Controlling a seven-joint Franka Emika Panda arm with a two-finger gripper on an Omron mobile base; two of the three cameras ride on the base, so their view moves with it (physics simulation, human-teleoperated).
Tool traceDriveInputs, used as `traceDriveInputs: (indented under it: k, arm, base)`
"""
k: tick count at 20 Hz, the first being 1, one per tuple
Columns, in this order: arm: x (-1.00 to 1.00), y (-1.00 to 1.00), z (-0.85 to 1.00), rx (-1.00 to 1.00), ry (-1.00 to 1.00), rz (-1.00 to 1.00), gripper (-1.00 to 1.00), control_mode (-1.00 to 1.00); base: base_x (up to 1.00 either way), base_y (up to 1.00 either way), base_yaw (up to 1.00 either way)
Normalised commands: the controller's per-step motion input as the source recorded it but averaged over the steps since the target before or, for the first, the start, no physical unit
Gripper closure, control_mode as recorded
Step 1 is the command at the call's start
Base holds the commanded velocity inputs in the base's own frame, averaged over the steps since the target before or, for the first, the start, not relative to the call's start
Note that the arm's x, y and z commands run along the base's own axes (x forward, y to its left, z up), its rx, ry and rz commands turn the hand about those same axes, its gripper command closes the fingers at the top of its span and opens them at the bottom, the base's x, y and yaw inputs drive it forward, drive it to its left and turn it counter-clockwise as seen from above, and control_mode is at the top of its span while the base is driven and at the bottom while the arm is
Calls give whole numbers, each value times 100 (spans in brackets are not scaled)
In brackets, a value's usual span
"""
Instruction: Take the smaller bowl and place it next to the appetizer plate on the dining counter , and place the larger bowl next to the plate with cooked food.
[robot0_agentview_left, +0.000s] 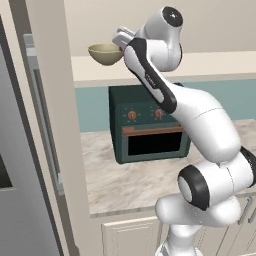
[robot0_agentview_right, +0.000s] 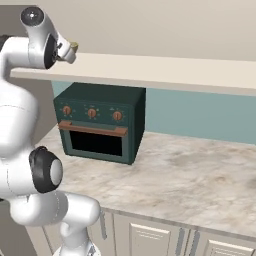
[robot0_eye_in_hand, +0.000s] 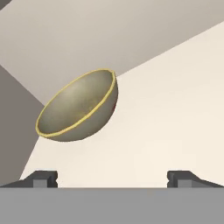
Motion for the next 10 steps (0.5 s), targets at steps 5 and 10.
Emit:
traceDriveInputs:
  k: [5, 10]
  arm:
    - [44, 7, -11, 0, 0, 0, -100, -100]
    - [45, 8, -13, 0, 0, 0, -100, -100]
  base:
    - [0, 0, 0]
    - [0, 0, 0]
